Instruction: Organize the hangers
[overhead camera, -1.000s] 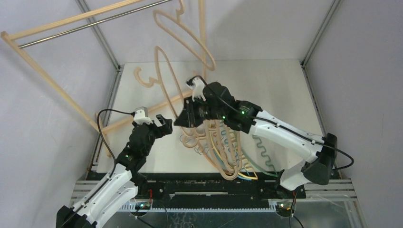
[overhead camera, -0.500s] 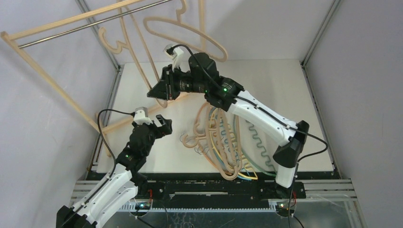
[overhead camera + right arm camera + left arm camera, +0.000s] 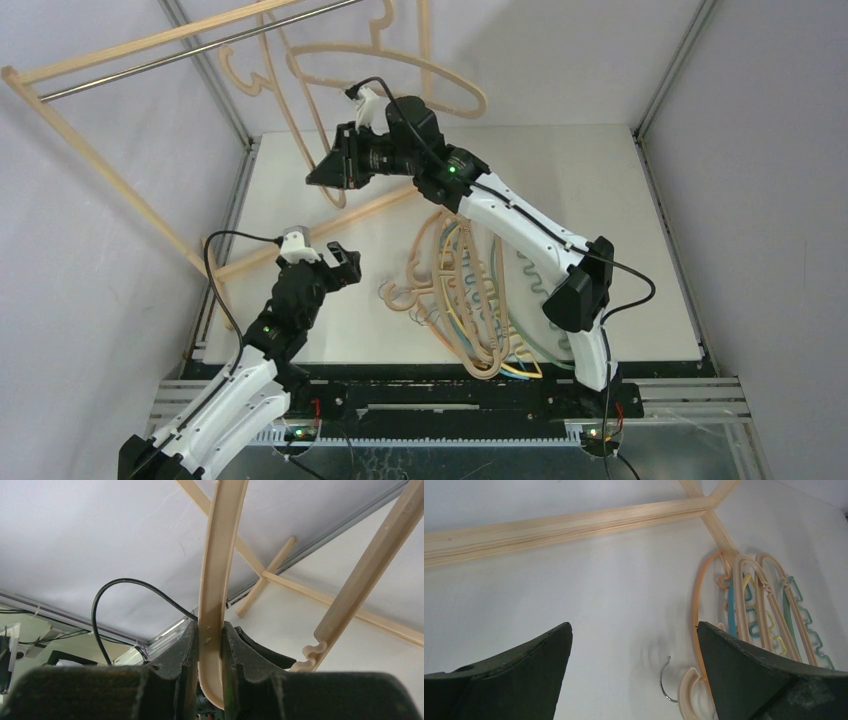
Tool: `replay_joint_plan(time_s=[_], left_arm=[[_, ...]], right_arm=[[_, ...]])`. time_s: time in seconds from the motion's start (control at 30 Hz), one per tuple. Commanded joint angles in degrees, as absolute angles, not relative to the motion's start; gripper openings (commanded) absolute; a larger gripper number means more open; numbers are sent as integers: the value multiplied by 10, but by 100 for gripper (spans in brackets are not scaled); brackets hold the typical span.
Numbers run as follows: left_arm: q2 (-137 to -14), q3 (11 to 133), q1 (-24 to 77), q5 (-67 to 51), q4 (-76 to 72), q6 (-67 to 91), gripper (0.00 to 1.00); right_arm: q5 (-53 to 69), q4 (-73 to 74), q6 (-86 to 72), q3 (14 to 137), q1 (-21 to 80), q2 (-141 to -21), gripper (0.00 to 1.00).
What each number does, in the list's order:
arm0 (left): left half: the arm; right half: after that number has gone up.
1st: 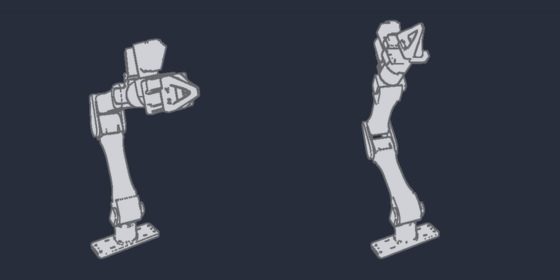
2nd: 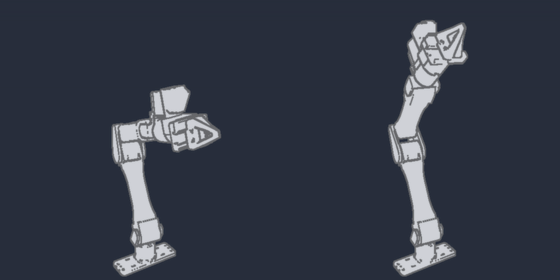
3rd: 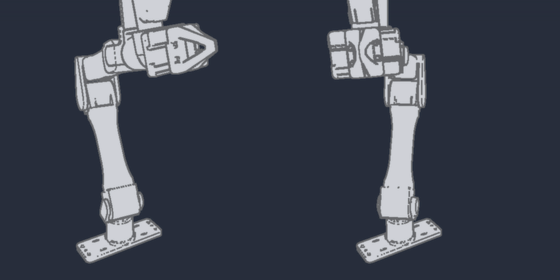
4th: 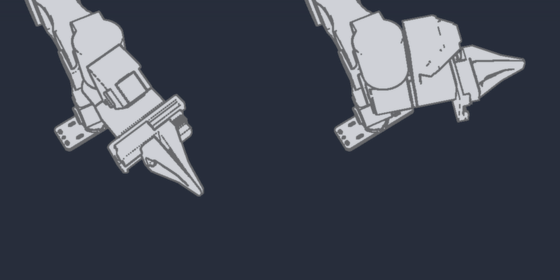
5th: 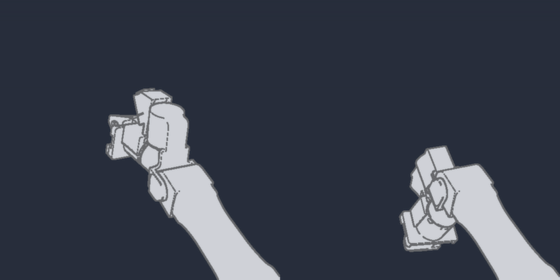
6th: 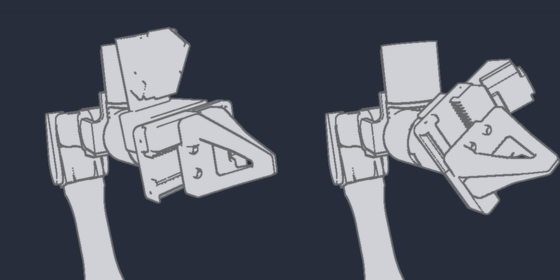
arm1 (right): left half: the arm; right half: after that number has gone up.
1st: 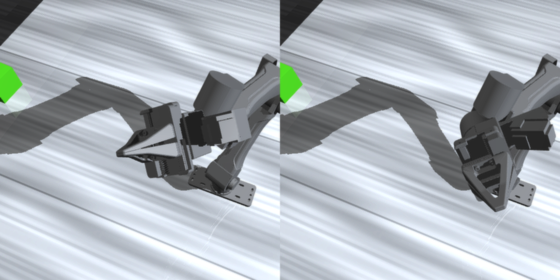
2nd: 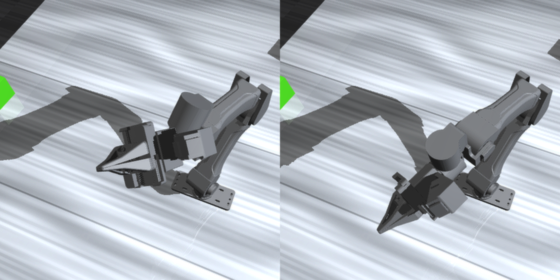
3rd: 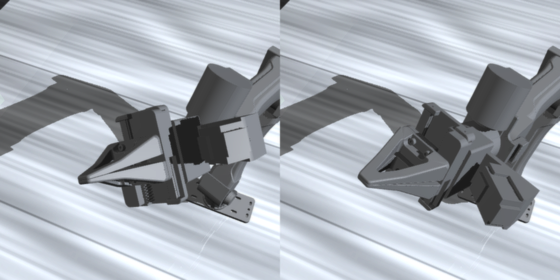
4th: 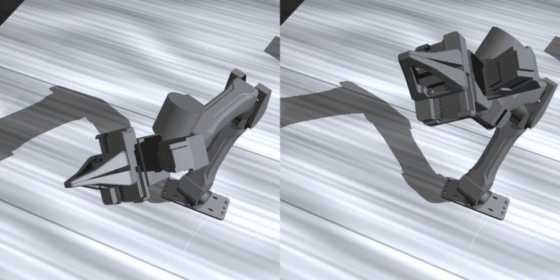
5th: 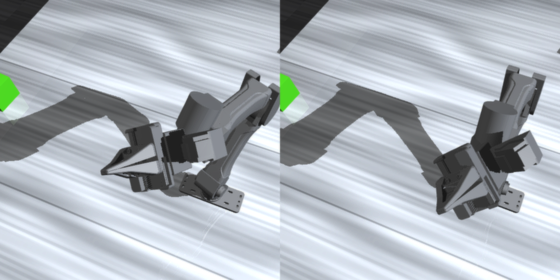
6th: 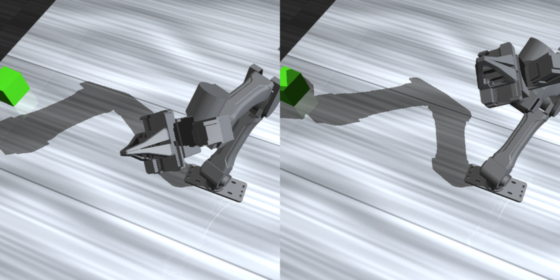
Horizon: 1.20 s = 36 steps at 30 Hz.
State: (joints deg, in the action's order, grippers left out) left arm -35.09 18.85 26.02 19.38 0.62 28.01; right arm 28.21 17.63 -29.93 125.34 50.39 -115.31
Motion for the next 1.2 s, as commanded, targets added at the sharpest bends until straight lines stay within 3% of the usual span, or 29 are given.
replay_joint_plan(time_s=[0.0,1.17], left_arm=[[-346,199,263,207,-5,270,99],[-326,197,263,206,0,271,99]], right_arm=[[299,115,-306,1289,502,-1141,7],[232,94,-382,1371,448,-1231,7]])
